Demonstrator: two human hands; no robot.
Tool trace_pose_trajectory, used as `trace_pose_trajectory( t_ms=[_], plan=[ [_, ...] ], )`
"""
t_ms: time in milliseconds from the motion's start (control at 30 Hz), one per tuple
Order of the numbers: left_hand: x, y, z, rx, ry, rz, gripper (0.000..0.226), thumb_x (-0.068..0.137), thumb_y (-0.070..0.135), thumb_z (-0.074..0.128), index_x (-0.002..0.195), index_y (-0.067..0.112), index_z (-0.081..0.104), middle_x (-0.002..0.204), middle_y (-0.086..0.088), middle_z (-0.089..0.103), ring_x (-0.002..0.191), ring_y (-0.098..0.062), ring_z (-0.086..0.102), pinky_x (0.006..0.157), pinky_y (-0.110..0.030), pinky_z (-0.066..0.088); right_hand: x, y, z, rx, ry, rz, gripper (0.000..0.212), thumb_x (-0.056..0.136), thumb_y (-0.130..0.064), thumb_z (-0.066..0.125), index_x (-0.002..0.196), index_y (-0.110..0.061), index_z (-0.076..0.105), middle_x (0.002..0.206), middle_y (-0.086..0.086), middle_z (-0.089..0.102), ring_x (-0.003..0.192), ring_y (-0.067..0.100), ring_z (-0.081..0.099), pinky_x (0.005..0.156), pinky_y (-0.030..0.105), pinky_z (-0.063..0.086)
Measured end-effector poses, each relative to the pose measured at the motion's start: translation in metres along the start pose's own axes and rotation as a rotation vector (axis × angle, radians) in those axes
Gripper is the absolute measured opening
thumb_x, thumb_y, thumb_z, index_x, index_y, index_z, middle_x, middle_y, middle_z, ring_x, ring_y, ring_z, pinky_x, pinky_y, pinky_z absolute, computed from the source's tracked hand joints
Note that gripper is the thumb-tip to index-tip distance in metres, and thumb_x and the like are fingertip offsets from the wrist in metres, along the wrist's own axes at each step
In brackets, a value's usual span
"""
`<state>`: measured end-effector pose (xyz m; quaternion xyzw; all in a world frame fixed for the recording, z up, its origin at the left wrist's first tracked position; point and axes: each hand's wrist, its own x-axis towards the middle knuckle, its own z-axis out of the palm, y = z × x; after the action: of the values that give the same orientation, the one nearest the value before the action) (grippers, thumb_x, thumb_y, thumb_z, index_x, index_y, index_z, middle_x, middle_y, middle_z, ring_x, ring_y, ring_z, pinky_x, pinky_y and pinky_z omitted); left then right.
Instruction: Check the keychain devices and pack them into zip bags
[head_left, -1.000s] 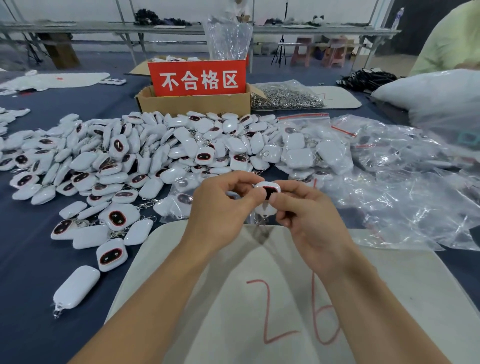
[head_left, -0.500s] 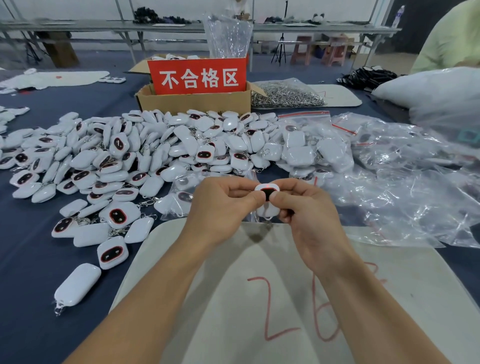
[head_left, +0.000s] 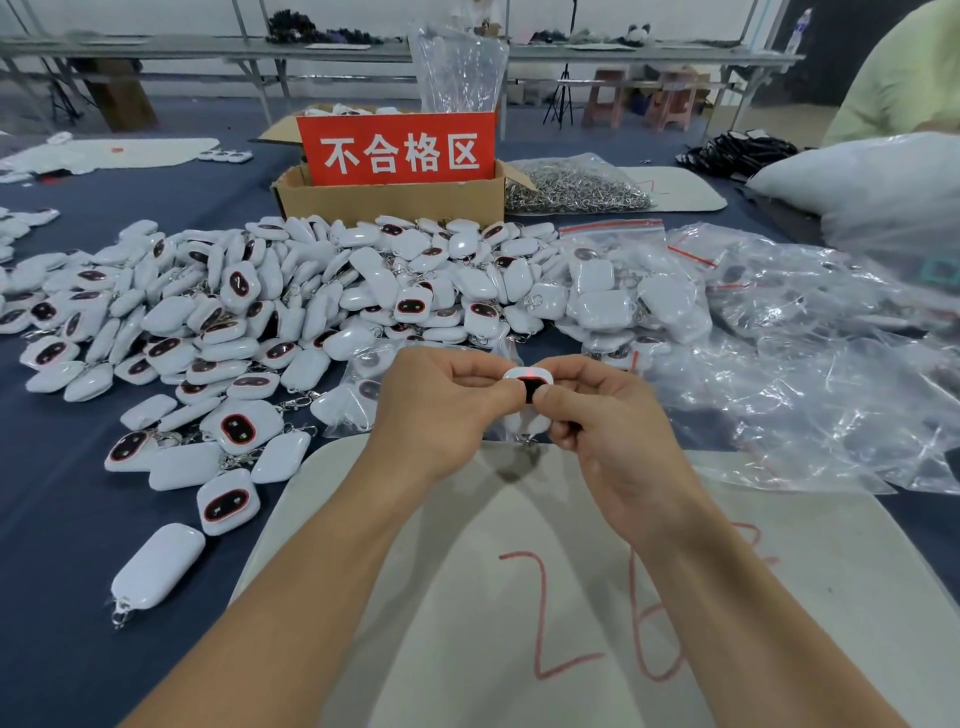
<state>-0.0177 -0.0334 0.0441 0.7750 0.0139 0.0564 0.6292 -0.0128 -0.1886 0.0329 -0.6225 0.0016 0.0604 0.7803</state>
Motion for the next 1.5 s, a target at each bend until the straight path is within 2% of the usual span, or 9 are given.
trace_pose_trajectory(
  t_ms=[133, 400, 800, 933, 1100, 1200, 1300, 1400, 1500],
  plan=[
    [0.001, 0.0, -0.001, -0.064, -0.022, -0.041, 0.016, 0.068, 0.03, 0.078, 0.082, 0.033, 0.083, 0.077, 0.0, 0.079, 0.066, -0.016, 0.072, 0.081, -0.048, 0.063, -0.001, -0.001, 0.0, 0.004, -0.017, -0.016, 0.021, 0.089, 0.007, 0.066, 0.095, -0.01, 0.075, 0.072, 0.002, 0.068, 0.055, 0.009, 0.041, 0.053, 0.02, 0.035],
    [0.004, -0.002, -0.002, -0.136, -0.011, -0.027, 0.009, 0.082, 0.015, 0.086, 0.09, 0.02, 0.084, 0.081, -0.004, 0.08, 0.07, -0.011, 0.074, 0.068, -0.021, 0.056, -0.005, -0.001, 0.006, -0.135, -0.017, -0.056, 0.02, 0.083, 0.007, 0.072, 0.088, -0.012, 0.076, 0.063, 0.004, 0.064, 0.05, 0.012, 0.05, 0.048, 0.017, 0.038],
    [0.003, -0.001, 0.0, -0.162, 0.014, -0.009, 0.012, 0.081, 0.009, 0.084, 0.09, 0.016, 0.084, 0.078, -0.004, 0.08, 0.068, -0.011, 0.074, 0.064, -0.019, 0.055, -0.003, -0.001, 0.003, -0.09, -0.016, -0.047, 0.019, 0.081, 0.003, 0.078, 0.083, -0.016, 0.078, 0.066, 0.007, 0.067, 0.054, 0.015, 0.053, 0.049, 0.02, 0.039],
    [0.002, -0.002, 0.005, -0.161, 0.181, 0.023, 0.016, 0.08, 0.011, 0.087, 0.093, 0.018, 0.082, 0.078, 0.0, 0.08, 0.072, -0.016, 0.077, 0.07, -0.032, 0.063, -0.006, 0.001, 0.006, -0.279, 0.142, -0.258, 0.03, 0.078, -0.011, 0.08, 0.102, -0.03, 0.078, 0.087, -0.008, 0.079, 0.068, 0.015, 0.07, 0.067, 0.03, 0.06],
    [0.002, -0.001, -0.001, -0.146, 0.199, 0.092, 0.019, 0.079, 0.018, 0.088, 0.096, 0.024, 0.081, 0.076, 0.005, 0.079, 0.069, -0.008, 0.075, 0.063, -0.015, 0.054, -0.01, 0.005, 0.015, -0.503, 0.118, -0.415, 0.046, 0.079, -0.021, 0.079, 0.1, -0.061, 0.067, 0.096, -0.018, 0.073, 0.064, 0.013, 0.065, 0.068, 0.035, 0.06],
    [0.002, 0.001, 0.0, -0.15, 0.119, 0.089, 0.026, 0.077, 0.026, 0.084, 0.102, 0.028, 0.079, 0.079, 0.004, 0.08, 0.076, -0.009, 0.076, 0.07, -0.015, 0.055, -0.008, 0.004, 0.012, -0.443, 0.038, -0.369, 0.024, 0.093, -0.027, 0.064, 0.103, -0.045, 0.075, 0.092, -0.006, 0.075, 0.073, 0.019, 0.065, 0.071, 0.037, 0.058],
    [0.002, 0.0, 0.003, -0.167, 0.083, 0.073, 0.025, 0.077, 0.034, 0.077, 0.101, 0.031, 0.078, 0.075, -0.002, 0.078, 0.07, -0.012, 0.074, 0.072, -0.02, 0.057, -0.007, 0.002, 0.009, -0.159, 0.017, -0.202, 0.029, 0.095, -0.025, 0.053, 0.085, -0.018, 0.079, 0.08, 0.006, 0.076, 0.066, 0.017, 0.06, 0.061, 0.03, 0.05],
    [0.001, -0.001, 0.005, -0.185, 0.042, 0.106, 0.012, 0.082, 0.028, 0.074, 0.09, 0.024, 0.083, 0.065, -0.009, 0.074, 0.058, -0.015, 0.067, 0.065, -0.023, 0.055, -0.005, 0.001, 0.007, 0.021, 0.019, -0.042, 0.035, 0.099, -0.017, 0.055, 0.076, -0.011, 0.079, 0.069, 0.014, 0.069, 0.057, 0.025, 0.056, 0.054, 0.031, 0.044],
    [0.001, -0.002, 0.006, -0.114, 0.159, 0.121, 0.01, 0.079, 0.035, 0.076, 0.08, 0.044, 0.081, 0.065, -0.002, 0.075, 0.057, -0.013, 0.068, 0.069, -0.032, 0.06, -0.002, 0.002, 0.004, -0.167, 0.127, -0.115, 0.016, 0.092, -0.016, 0.066, 0.082, -0.019, 0.078, 0.074, 0.001, 0.074, 0.06, 0.015, 0.064, 0.058, 0.026, 0.047]
  ],
)
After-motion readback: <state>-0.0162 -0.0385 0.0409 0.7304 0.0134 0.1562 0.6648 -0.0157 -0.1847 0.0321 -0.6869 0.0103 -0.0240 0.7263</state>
